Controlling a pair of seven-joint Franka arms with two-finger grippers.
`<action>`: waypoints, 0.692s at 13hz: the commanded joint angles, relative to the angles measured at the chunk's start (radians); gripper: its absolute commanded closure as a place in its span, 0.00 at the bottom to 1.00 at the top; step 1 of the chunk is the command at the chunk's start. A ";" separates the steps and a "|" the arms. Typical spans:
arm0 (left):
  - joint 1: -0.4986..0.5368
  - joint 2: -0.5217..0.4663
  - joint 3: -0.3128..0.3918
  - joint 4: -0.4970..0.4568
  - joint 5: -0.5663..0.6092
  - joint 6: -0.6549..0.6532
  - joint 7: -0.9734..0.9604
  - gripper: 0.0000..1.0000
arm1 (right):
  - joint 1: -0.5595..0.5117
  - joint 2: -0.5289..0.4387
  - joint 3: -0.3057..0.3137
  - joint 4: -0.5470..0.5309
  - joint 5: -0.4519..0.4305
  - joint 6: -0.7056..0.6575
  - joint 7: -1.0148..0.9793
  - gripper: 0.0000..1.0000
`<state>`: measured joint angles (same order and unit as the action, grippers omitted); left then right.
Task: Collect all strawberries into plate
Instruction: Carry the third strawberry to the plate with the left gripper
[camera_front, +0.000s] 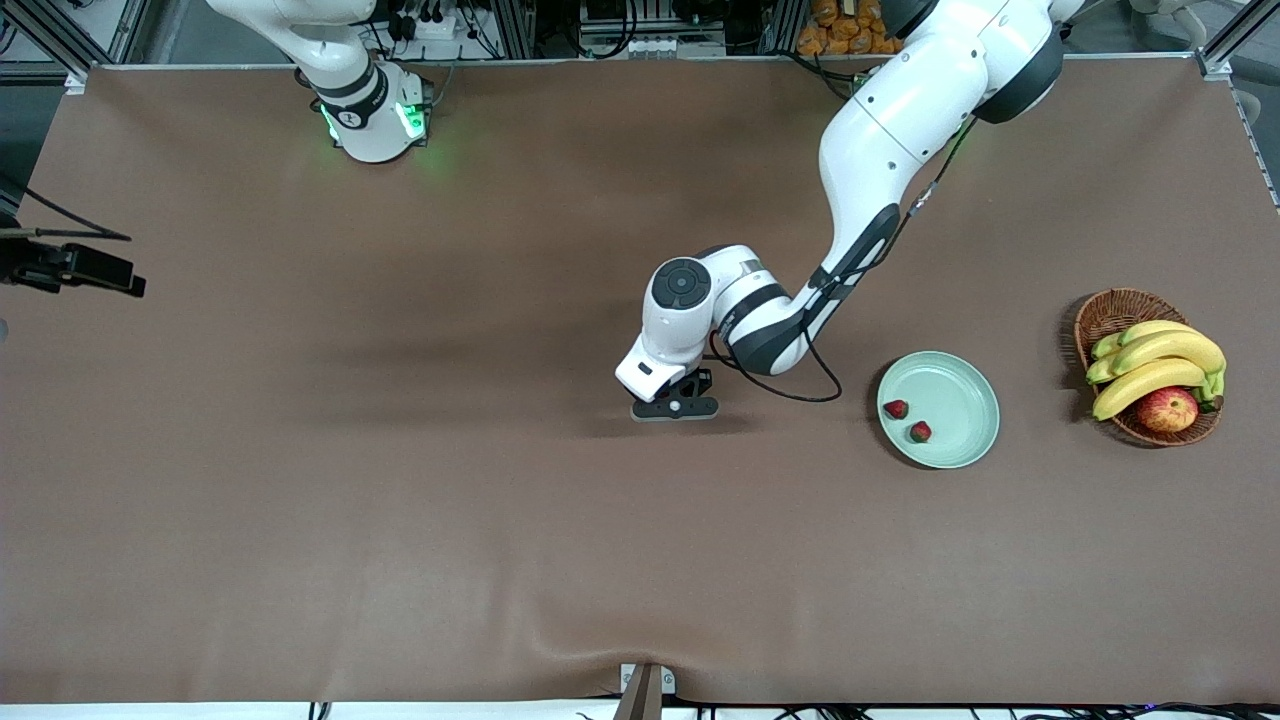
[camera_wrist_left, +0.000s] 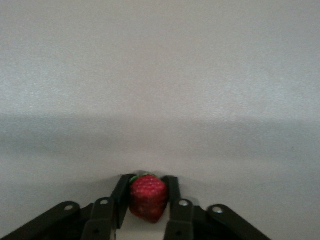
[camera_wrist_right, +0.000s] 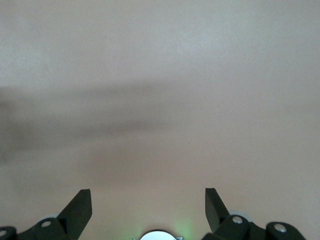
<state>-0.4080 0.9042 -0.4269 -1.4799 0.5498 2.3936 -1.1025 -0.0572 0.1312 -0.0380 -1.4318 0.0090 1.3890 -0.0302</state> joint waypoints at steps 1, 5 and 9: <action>-0.008 -0.008 0.004 0.001 0.013 -0.030 0.003 1.00 | -0.010 -0.053 0.018 -0.067 -0.044 0.021 -0.007 0.00; 0.049 -0.079 -0.018 -0.002 0.002 -0.076 0.027 1.00 | -0.006 -0.064 0.020 -0.065 -0.058 0.031 -0.004 0.00; 0.352 -0.122 -0.270 -0.005 0.001 -0.235 0.209 1.00 | -0.004 -0.070 0.021 -0.062 -0.057 0.033 0.000 0.00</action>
<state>-0.2050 0.8124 -0.5811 -1.4595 0.5497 2.2301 -0.9928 -0.0570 0.0913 -0.0272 -1.4627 -0.0258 1.4099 -0.0302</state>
